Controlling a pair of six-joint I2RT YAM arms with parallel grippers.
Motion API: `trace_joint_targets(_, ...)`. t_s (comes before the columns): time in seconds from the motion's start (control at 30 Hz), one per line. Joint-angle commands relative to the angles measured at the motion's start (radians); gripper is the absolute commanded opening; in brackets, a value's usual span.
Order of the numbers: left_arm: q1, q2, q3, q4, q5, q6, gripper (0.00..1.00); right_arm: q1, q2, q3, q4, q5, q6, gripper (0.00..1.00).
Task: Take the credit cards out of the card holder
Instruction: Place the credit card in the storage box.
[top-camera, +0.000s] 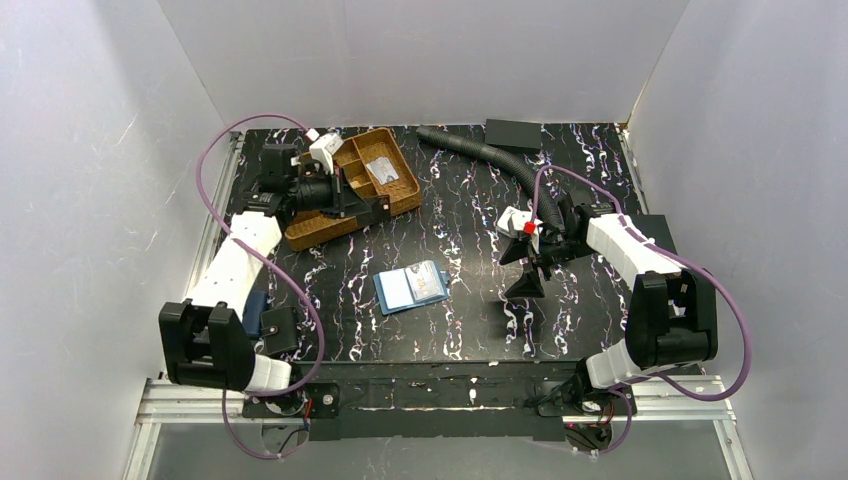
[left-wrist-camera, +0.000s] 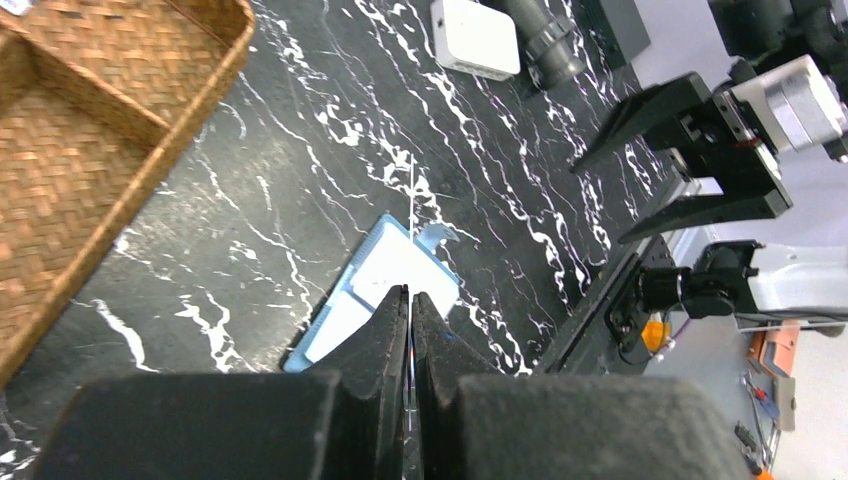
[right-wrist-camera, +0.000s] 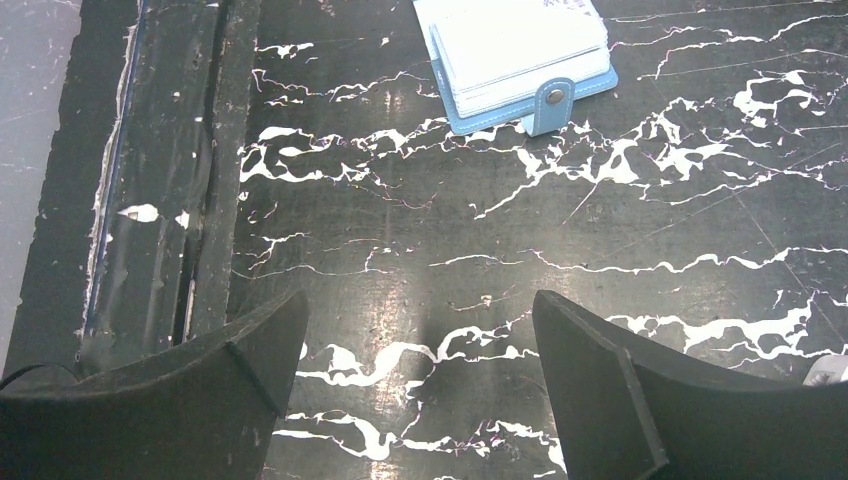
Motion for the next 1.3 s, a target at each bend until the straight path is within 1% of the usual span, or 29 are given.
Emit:
trace_joint_targets(0.0,0.044,0.041,0.074,-0.035,0.018,0.07,0.0,-0.01,0.008,0.036,-0.015,-0.01,-0.007,0.92)
trace_joint_targets(0.27,0.124,0.143,0.169,-0.04,0.011,0.148,0.0,-0.017,0.01,0.035,-0.015,-0.01,-0.007,0.92)
trace_joint_targets(0.33,0.165,0.177,0.201,-0.041,0.026,0.159,0.0,-0.017,0.01,0.034,-0.014,-0.009,-0.007,0.92)
trace_joint_targets(0.63,0.26,0.353,0.365,-0.024,0.118,0.115,0.0,-0.025,0.016,0.033,-0.009,-0.001,-0.007,0.92)
trace_joint_targets(1.03,0.313,0.527,0.498,-0.015,0.16,0.064,0.0,-0.036,0.026,0.034,-0.003,0.014,-0.002,0.92)
trace_joint_targets(1.27,0.327,0.583,0.56,-0.023,0.117,0.058,0.0,-0.037,0.031,0.035,-0.003,0.019,-0.001,0.92)
